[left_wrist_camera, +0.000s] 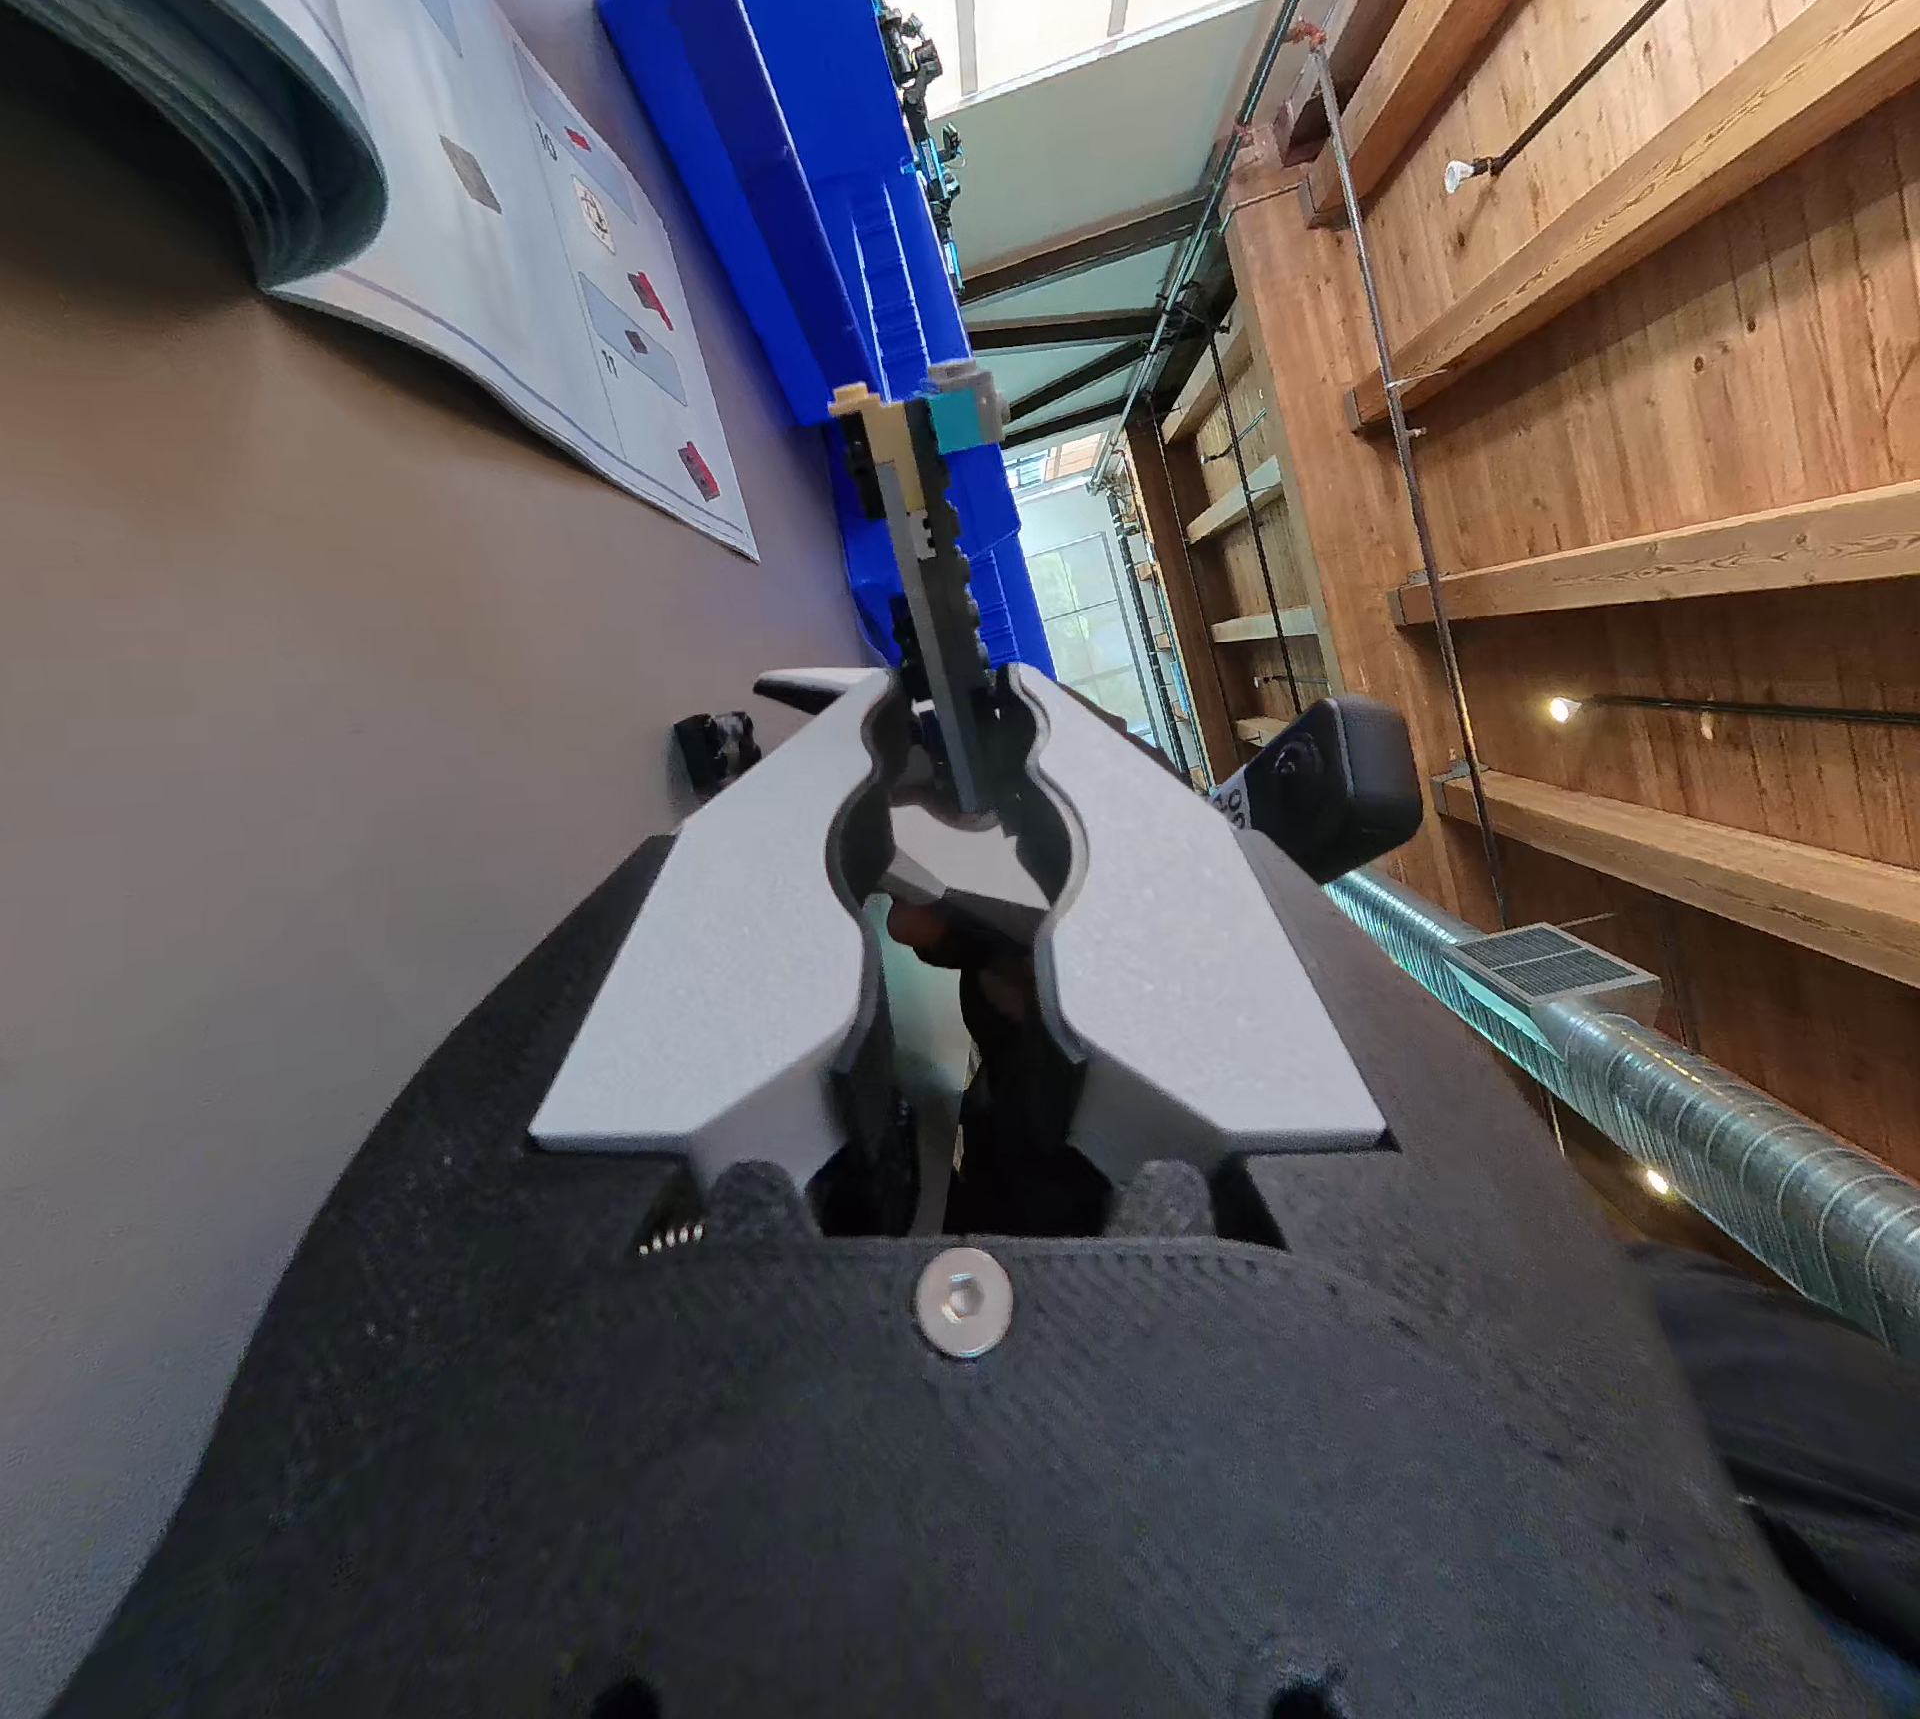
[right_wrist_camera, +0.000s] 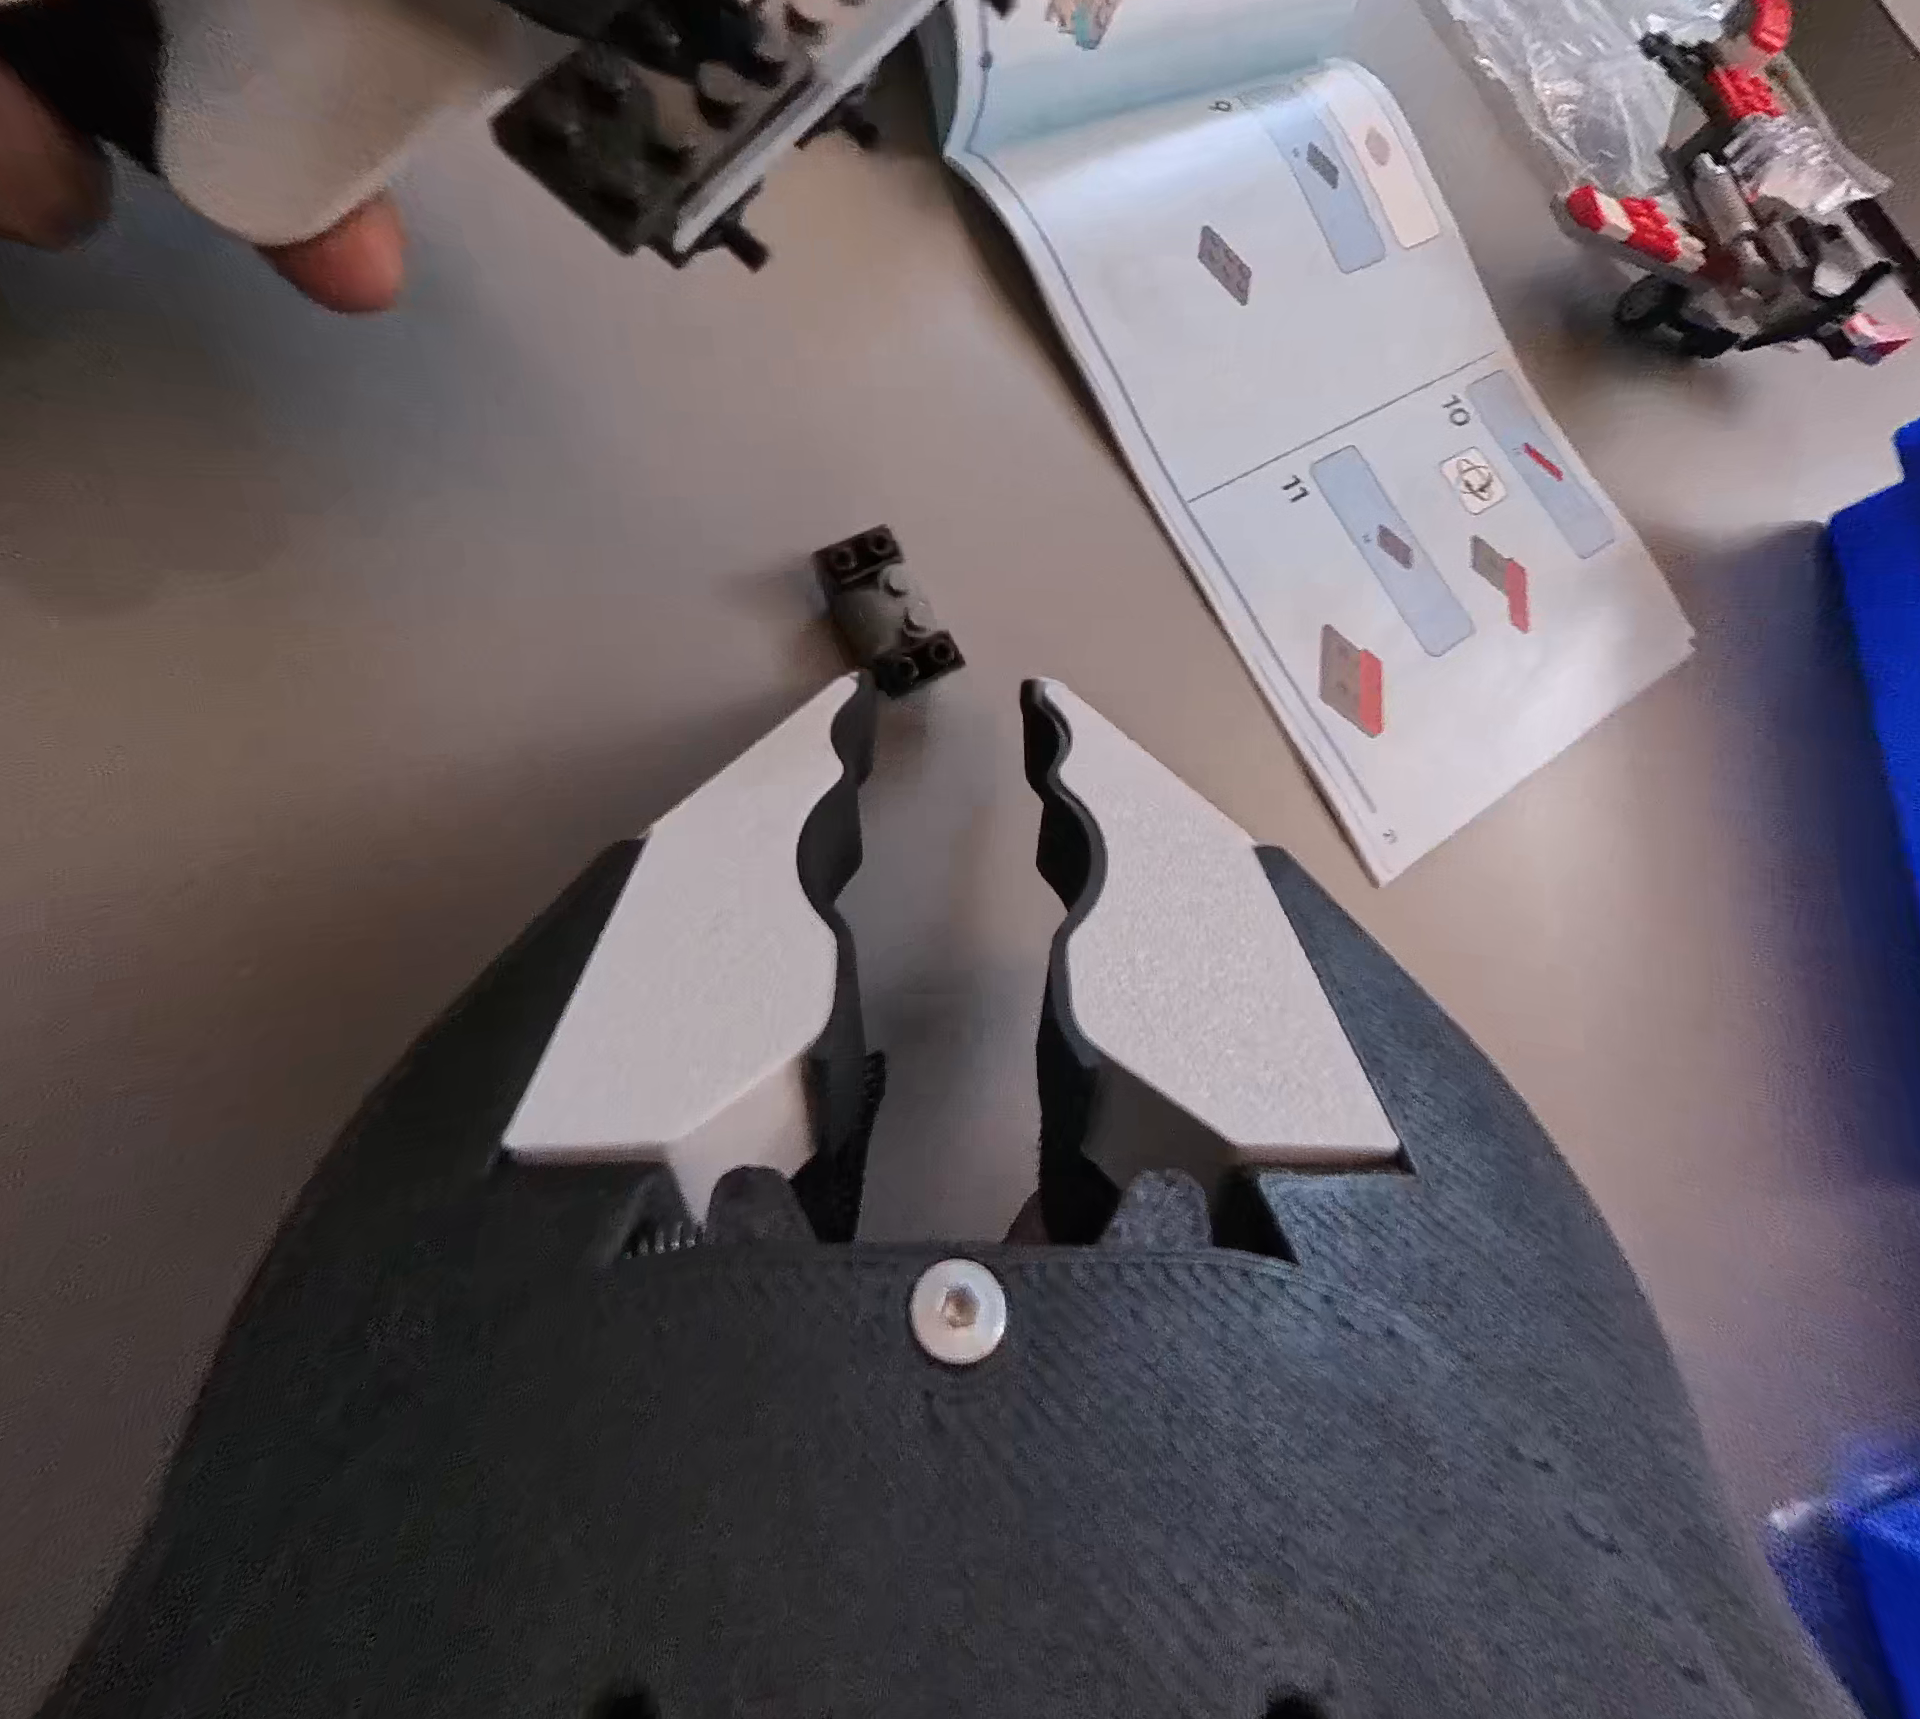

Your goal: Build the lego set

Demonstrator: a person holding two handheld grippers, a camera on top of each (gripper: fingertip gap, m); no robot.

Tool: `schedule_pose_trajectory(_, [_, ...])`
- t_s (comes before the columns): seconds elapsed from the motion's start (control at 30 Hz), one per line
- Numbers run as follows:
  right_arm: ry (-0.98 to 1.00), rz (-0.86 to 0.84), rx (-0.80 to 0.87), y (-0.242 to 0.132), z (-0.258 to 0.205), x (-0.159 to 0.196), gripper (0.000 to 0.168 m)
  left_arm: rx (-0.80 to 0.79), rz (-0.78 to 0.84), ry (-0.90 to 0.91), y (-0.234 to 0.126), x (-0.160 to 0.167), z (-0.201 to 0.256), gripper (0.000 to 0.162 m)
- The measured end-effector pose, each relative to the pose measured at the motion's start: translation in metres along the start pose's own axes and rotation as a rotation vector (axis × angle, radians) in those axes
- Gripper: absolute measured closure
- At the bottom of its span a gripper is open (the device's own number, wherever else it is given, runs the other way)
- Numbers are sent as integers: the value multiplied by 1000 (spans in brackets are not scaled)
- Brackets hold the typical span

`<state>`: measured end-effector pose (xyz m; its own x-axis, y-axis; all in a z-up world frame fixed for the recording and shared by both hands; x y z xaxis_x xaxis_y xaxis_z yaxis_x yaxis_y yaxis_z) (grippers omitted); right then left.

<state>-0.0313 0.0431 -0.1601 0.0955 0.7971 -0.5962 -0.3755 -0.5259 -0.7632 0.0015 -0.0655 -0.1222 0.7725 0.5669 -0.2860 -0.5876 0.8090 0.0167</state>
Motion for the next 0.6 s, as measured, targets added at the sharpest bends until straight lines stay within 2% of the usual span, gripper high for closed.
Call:
schedule_pose_trajectory(0.2, [158, 17, 39, -6, 9, 3, 139, -5, 10, -2, -2, -2, -1, 146])
schedule_pose_trajectory(0.3, [257, 39, 7, -5, -1, 1, 130, -8, 12, -5, -1, -2, -2, 146])
schedule_pose_trajectory(0.43, [300, 26, 27, -1, -7, -8, 121, -8, 2, -6, 2, 1, -2, 146])
schedule_pose_trajectory(0.6, [275, -36, 72, 10, -8, -12, 124, -6, 2, -4, 3, 2, -1, 146])
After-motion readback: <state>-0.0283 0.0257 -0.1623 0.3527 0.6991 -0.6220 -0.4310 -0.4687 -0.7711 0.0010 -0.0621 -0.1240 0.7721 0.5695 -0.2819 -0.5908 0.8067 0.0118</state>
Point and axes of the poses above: each gripper's, where its closed fingertips meet, y out along the fingers, x out of its underside, z = x × y across the jaws, the point moved 4 cm from there along -y, back along the fingers, and after that the axes turned 8 degrees about -z, right-handed, at the moved point
